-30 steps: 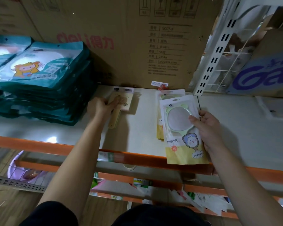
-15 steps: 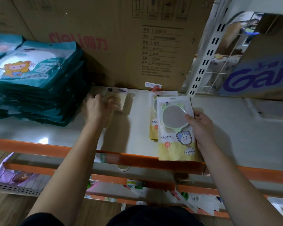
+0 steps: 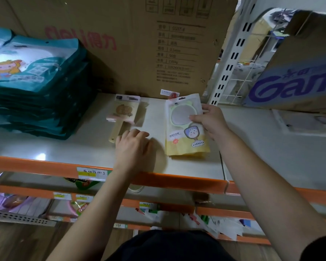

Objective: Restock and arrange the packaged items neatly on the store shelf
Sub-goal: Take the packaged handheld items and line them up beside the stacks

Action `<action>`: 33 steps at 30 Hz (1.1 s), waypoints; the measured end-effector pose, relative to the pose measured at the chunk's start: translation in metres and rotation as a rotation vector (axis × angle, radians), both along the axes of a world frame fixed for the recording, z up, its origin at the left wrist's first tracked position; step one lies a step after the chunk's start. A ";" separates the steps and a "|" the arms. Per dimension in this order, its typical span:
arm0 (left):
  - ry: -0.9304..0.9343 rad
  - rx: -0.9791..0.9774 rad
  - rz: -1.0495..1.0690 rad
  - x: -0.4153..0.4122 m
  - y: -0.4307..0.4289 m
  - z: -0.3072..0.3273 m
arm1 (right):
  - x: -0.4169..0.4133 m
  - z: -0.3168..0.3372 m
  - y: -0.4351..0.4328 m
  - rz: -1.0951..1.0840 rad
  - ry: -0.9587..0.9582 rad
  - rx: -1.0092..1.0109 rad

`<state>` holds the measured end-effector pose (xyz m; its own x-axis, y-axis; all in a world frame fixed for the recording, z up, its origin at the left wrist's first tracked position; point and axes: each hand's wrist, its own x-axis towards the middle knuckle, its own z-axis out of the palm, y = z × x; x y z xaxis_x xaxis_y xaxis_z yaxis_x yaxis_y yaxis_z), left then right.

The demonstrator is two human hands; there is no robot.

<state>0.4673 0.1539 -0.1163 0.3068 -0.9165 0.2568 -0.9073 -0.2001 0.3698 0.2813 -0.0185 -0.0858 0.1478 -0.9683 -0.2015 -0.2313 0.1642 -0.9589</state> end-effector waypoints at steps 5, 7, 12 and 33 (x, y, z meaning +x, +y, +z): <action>0.018 -0.019 -0.014 -0.003 0.002 -0.003 | 0.004 -0.005 -0.002 -0.017 0.215 -0.090; 0.007 -0.022 -0.009 -0.004 0.003 -0.003 | 0.004 -0.006 -0.003 0.002 0.319 -0.155; 0.002 -0.012 -0.008 -0.005 0.003 -0.002 | 0.000 -0.008 0.000 0.027 0.575 -0.216; -0.036 -0.005 -0.211 -0.048 -0.046 0.027 | -0.063 -0.007 0.022 0.017 0.502 -0.268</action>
